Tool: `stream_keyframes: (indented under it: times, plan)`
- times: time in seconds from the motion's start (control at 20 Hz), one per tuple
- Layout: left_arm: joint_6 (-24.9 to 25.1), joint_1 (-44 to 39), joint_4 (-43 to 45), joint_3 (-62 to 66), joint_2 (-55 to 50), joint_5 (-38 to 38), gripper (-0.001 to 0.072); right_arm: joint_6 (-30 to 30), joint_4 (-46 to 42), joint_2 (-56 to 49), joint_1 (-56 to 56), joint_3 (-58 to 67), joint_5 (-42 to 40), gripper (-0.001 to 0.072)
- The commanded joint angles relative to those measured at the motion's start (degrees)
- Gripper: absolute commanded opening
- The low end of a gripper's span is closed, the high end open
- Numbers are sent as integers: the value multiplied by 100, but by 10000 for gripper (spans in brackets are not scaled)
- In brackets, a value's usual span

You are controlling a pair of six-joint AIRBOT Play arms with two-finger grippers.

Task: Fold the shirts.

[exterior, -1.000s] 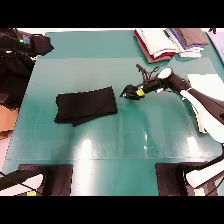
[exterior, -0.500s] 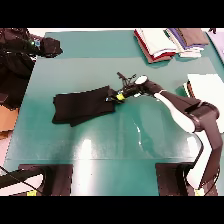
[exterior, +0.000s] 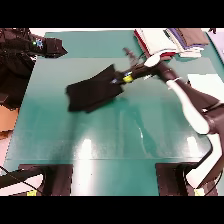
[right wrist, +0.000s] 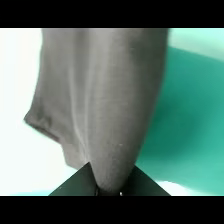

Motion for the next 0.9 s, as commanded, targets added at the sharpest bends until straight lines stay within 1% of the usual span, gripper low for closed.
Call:
stream_keyframes:
  times: [0.0, 0.15, 0.25, 0.45, 0.65, 0.75, 0.85]
  plan:
    - [31, -2, -90, -2, -4, -37, 24, 315, -1333, 798, -1058, 46, 708, 24]
    - [28, -2, -94, -2, -4, -35, 23, 358, -1825, 1309, -2184, 46, 1119, 24]
    - [26, -2, -103, -2, -4, -42, 23, 367, -1812, 1480, -2962, 46, 1228, 25]
    - [-20, -2, -332, -2, -4, -39, 24, 369, -1759, 1563, -4238, 48, 1191, 25]
    - [-31, -2, -422, -2, -4, -37, 24, 365, -1698, 1565, -4922, 50, 776, 25]
    - [-142, -2, -422, -2, -4, -37, 24, 343, -1349, 1563, -5073, 92, 511, 24]
    - [-166, -2, -422, -2, -4, -37, 24, 291, -1327, 1563, -5075, 391, 219, 25]
